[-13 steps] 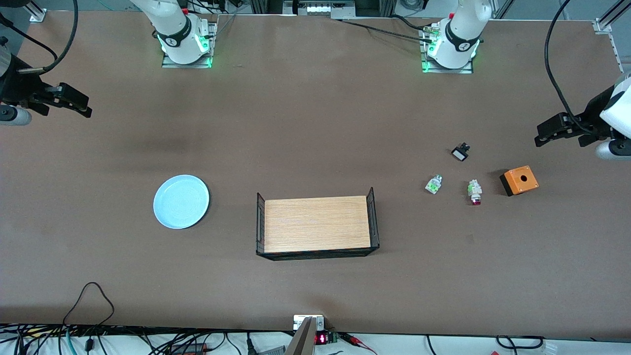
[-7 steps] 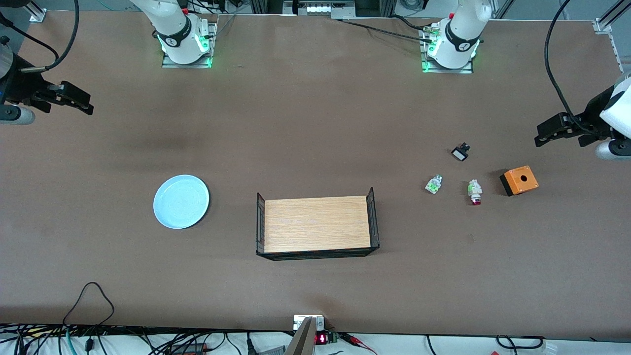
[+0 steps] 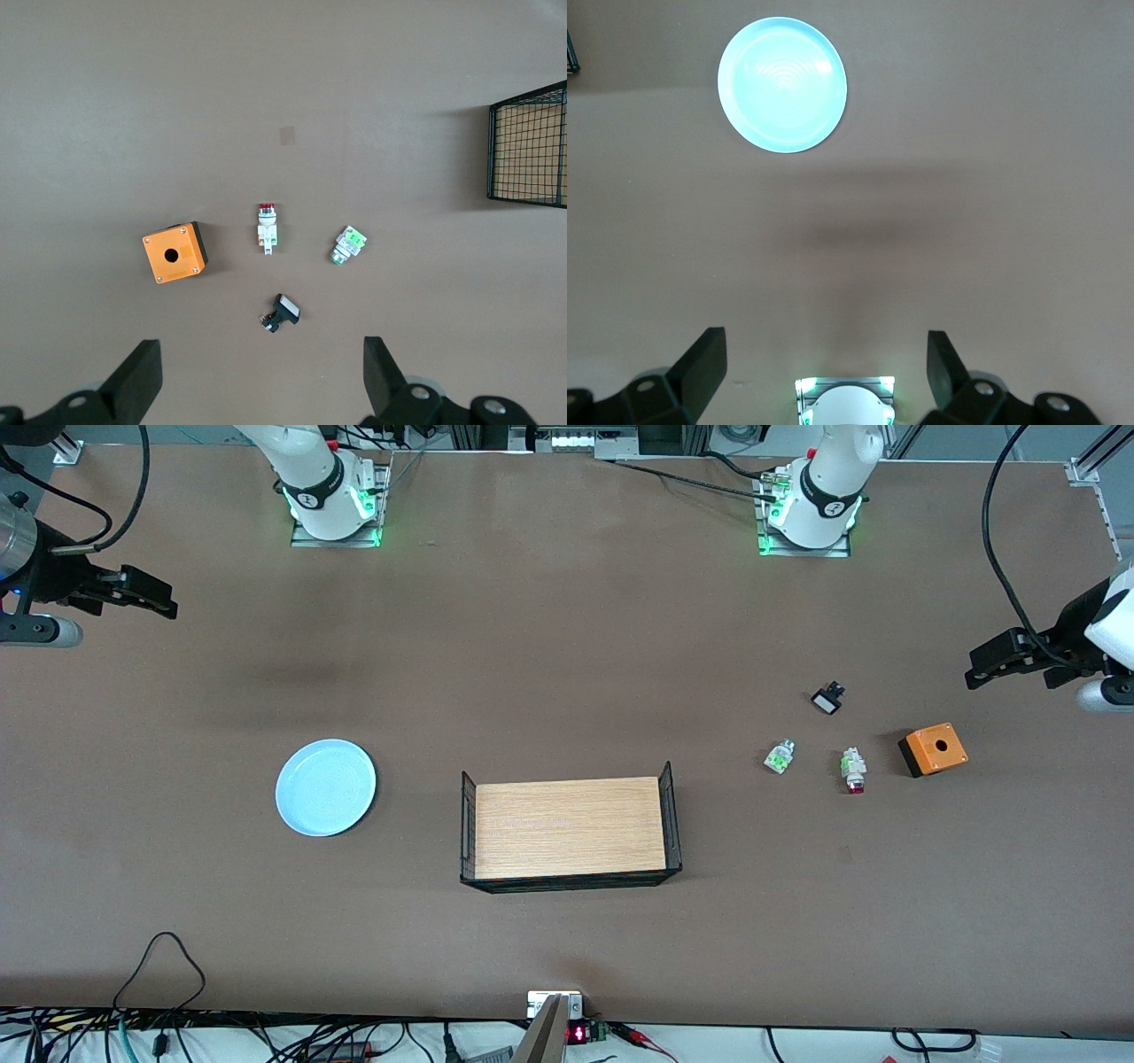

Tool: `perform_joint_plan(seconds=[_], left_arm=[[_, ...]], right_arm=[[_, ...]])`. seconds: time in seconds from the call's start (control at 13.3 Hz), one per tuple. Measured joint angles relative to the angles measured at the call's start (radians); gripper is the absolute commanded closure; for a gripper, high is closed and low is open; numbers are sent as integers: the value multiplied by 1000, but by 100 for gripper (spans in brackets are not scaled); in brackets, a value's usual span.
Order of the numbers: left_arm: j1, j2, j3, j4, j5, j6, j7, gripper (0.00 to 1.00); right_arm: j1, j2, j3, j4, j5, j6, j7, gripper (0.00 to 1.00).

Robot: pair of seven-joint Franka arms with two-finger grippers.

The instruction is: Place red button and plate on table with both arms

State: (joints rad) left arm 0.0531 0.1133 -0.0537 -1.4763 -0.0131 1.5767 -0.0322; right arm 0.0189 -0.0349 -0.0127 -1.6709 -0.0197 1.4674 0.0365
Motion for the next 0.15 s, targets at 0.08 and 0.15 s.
perform_joint_plan(seconds=[0.08,0.15], left_arm=[[0,0,0,0,0,0,0,0],[0,0,0,0,0,0,0,0]], right_arm=[[0,1,0,8,0,0,0,0],[0,4,0,20,0,0,0,0]])
